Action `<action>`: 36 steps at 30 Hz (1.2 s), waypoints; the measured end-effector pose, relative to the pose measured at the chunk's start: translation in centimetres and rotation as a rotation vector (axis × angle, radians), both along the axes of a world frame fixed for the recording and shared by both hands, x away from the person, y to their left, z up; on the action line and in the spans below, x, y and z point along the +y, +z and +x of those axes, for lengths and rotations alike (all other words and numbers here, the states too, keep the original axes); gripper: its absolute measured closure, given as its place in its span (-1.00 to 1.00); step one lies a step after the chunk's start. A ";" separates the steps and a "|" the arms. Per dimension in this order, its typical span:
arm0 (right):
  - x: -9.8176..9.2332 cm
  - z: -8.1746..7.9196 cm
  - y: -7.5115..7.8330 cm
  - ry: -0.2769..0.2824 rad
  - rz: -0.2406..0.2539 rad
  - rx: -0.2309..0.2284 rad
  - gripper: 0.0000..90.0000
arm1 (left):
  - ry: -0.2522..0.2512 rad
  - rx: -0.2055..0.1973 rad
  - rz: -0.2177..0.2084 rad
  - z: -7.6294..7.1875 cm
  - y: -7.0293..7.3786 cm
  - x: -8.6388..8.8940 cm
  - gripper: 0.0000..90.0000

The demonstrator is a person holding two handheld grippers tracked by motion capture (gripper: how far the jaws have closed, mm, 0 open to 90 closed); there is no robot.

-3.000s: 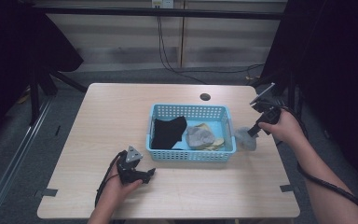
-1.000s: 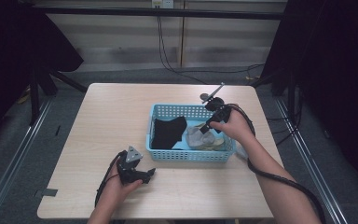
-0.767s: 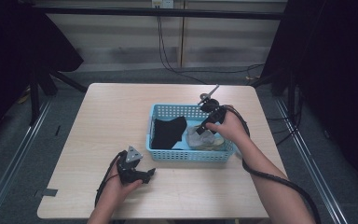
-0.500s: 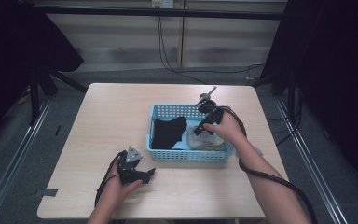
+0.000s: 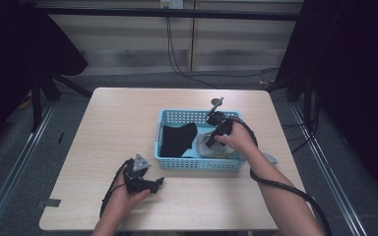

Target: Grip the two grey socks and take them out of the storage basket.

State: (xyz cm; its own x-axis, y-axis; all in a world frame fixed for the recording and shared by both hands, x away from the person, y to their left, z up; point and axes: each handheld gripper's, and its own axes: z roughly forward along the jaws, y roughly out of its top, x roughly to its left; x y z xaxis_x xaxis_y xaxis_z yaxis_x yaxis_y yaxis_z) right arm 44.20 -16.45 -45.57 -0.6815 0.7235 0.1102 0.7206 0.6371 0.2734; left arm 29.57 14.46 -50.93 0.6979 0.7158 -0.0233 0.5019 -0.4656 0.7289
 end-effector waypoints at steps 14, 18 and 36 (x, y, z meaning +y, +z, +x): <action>-0.8 -1.2 3.8 0.073 0.008 0.090 0.91 | -0.004 -0.002 0.004 0.0 0.0 0.0 -0.65; -1.1 -1.3 4.6 0.067 0.009 0.089 0.91 | -0.003 0.001 0.005 0.0 0.0 0.0 -0.65; -2.6 -1.4 9.2 0.027 0.025 0.065 0.91 | -0.003 0.002 0.009 0.0 0.1 0.0 -0.65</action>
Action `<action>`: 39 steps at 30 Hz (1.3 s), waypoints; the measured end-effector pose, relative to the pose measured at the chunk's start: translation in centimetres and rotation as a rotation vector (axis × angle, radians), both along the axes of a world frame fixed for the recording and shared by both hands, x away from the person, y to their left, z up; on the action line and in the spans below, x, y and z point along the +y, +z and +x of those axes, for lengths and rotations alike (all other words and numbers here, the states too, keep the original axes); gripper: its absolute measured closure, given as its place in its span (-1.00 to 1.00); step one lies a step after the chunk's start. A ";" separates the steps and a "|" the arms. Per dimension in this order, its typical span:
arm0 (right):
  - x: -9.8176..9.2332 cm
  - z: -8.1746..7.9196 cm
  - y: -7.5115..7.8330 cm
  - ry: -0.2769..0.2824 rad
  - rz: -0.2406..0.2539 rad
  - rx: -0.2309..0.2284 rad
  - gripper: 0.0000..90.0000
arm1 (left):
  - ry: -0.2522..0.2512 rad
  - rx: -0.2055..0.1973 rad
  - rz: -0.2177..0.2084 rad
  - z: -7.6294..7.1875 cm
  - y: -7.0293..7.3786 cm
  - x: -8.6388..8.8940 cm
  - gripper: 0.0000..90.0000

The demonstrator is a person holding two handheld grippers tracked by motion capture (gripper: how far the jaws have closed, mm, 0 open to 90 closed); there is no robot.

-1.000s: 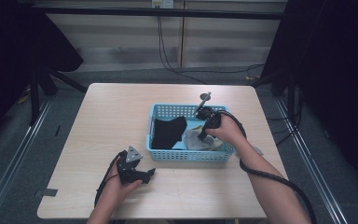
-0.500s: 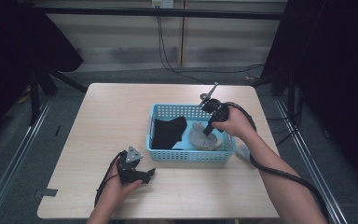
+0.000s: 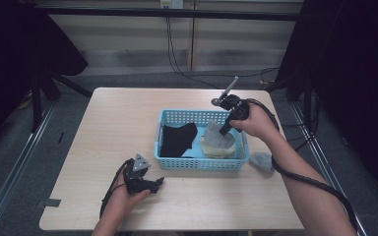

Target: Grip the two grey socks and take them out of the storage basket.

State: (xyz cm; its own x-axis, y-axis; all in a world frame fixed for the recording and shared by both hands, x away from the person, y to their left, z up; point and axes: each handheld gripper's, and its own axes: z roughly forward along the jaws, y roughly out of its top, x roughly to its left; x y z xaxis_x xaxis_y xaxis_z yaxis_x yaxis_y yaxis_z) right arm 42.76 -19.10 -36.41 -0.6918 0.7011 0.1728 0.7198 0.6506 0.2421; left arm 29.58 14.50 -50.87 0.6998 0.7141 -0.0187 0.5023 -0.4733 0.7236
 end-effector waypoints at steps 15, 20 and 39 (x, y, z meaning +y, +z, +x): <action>-1.6 -0.3 2.8 -0.036 0.007 -0.034 0.91 | 0.000 -0.003 0.000 0.0 0.0 0.0 -0.65; -2.2 -0.4 3.4 -0.045 0.011 -0.042 0.91 | 0.002 0.000 0.001 0.0 0.0 0.0 -0.65; -5.0 -0.7 5.5 -0.093 0.018 -0.072 0.91 | 0.000 -0.001 0.000 0.0 0.0 0.0 -0.65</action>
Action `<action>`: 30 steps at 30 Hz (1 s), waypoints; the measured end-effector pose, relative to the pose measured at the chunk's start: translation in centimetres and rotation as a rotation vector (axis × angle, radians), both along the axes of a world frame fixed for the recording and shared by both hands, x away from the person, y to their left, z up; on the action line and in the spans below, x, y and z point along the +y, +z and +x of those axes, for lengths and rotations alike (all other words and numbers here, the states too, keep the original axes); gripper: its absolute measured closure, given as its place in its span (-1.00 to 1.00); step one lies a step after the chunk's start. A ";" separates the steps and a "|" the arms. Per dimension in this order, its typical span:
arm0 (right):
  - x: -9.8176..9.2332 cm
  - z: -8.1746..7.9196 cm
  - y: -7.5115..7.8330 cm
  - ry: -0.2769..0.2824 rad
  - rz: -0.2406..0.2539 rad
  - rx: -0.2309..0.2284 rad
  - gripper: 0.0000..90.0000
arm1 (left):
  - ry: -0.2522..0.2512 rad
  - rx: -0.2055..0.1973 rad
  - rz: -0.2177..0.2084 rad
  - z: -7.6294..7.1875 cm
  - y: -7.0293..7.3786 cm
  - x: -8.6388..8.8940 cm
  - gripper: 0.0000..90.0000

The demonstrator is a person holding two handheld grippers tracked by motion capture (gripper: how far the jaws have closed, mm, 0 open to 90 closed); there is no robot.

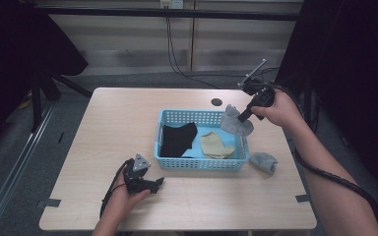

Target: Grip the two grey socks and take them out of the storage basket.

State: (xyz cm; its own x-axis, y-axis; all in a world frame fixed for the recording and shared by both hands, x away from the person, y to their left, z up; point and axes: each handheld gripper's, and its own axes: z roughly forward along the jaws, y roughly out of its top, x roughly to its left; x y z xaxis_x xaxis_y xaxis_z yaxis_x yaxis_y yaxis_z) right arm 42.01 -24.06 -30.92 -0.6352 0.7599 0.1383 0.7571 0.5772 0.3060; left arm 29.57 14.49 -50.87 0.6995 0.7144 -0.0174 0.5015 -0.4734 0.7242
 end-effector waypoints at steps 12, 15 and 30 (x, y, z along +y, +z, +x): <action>-1.9 -0.2 0.8 -0.039 0.004 -0.008 0.91 | -0.001 0.002 -0.002 0.0 0.0 0.0 -0.65; -2.4 -0.2 1.0 -0.045 0.000 -0.013 0.91 | -0.001 0.002 -0.002 0.0 0.0 0.0 -0.65; -4.2 -0.5 1.1 -0.076 0.002 -0.024 0.91 | -0.002 0.001 -0.004 0.0 0.0 0.0 -0.65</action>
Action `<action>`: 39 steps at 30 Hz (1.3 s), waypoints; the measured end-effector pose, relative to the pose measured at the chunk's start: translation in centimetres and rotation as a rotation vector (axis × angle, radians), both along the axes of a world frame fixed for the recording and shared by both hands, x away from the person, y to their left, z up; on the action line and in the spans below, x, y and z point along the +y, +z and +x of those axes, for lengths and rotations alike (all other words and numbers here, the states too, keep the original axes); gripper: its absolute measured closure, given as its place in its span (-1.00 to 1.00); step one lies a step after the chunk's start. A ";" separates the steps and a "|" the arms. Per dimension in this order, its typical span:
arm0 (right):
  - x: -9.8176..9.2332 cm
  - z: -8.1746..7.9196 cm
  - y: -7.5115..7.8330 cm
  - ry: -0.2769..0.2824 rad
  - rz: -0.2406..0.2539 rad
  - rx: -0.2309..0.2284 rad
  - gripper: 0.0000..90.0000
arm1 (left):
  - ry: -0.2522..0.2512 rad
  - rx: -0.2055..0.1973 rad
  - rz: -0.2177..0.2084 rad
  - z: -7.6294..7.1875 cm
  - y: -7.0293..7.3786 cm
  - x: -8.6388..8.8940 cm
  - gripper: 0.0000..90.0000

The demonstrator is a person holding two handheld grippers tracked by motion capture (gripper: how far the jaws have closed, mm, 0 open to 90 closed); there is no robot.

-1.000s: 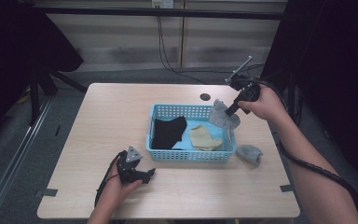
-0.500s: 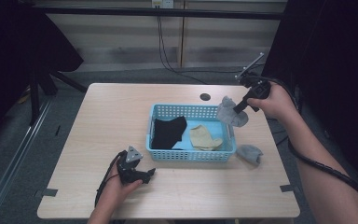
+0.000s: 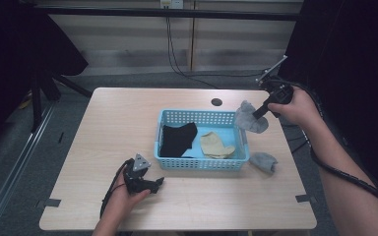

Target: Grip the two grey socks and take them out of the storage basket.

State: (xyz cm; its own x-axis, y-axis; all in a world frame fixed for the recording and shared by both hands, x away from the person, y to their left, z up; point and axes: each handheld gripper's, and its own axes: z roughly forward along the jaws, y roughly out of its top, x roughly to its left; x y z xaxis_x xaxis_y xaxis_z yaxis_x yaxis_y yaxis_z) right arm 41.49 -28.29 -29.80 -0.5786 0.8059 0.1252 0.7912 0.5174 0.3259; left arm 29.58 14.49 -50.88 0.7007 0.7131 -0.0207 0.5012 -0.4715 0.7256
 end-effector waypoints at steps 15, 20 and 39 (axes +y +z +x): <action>-2.6 -0.3 -0.3 -0.045 -0.011 0.006 0.91 | 0.001 0.001 0.002 0.0 0.0 0.0 -0.65; -3.4 -0.4 -0.6 -0.060 -0.018 0.010 0.91 | 0.000 0.000 0.001 0.0 0.0 0.0 -0.65; -5.5 -0.4 -3.8 -0.110 -0.039 0.033 0.90 | 0.002 -0.002 -0.001 0.0 0.0 0.0 -0.65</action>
State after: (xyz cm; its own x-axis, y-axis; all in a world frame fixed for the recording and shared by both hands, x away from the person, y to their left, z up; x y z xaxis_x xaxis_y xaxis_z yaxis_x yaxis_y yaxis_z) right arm 41.08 -33.77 -33.60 -0.4827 0.8689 0.1100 0.8539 0.4390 0.2796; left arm 29.58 14.48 -50.91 0.6997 0.7142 -0.0198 0.5002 -0.4698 0.7274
